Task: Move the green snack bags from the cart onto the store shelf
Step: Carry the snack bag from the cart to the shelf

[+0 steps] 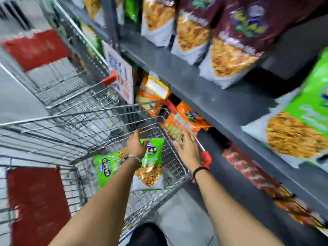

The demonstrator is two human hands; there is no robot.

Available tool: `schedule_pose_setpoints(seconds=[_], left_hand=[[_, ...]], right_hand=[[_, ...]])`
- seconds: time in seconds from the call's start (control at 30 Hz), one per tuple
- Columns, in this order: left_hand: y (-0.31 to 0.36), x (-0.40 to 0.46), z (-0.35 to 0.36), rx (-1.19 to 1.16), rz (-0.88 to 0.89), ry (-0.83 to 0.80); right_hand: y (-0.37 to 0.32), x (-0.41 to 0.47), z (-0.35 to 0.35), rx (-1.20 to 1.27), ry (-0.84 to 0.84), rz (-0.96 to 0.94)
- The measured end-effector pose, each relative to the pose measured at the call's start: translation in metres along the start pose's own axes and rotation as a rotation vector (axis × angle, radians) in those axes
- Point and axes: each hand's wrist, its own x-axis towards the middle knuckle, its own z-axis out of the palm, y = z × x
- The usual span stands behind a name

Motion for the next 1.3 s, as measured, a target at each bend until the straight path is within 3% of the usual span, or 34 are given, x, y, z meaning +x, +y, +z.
schedule_pose_setpoints(seconds=[0.17, 0.27, 0.33, 0.43, 0.53, 0.7, 0.8, 1.13, 1.3], left_hand=[[-0.083, 0.027, 0.013, 0.064, -0.251, -0.116], [-0.122, 0.04, 0.035, 0.002, -0.391, -0.227], [-0.136, 0.043, 0.045, -0.001, -0.385, -0.303], [-0.147, 0.047, 0.064, -0.085, -0.378, -0.243], [-0.15, 0.048, 0.079, -0.182, -0.423, -0.157], [-0.144, 0.046, 0.073, -0.199, -0.494, -0.087], [-0.121, 0.04, 0.05, -0.251, -0.422, -0.04], [0.034, -0.029, -0.03, -0.162, 0.129, 0.049], [0.108, -0.079, -0.037, -0.142, 0.409, 0.007]], right_hand=[[0.019, 0.044, 0.097, -0.086, -0.409, 0.215], [0.041, 0.063, 0.141, -0.041, -0.494, 0.327], [0.057, 0.07, 0.16, -0.033, -0.534, 0.388], [0.08, 0.072, 0.184, -0.13, -0.643, 0.485], [0.094, 0.07, 0.198, -0.073, -0.678, 0.528], [0.082, 0.069, 0.193, -0.092, -0.524, 0.519], [0.056, 0.068, 0.17, 0.015, -0.449, 0.467], [-0.033, 0.0, -0.018, 0.168, -0.019, 0.052], [-0.034, -0.055, -0.114, 0.186, 0.119, -0.023]])
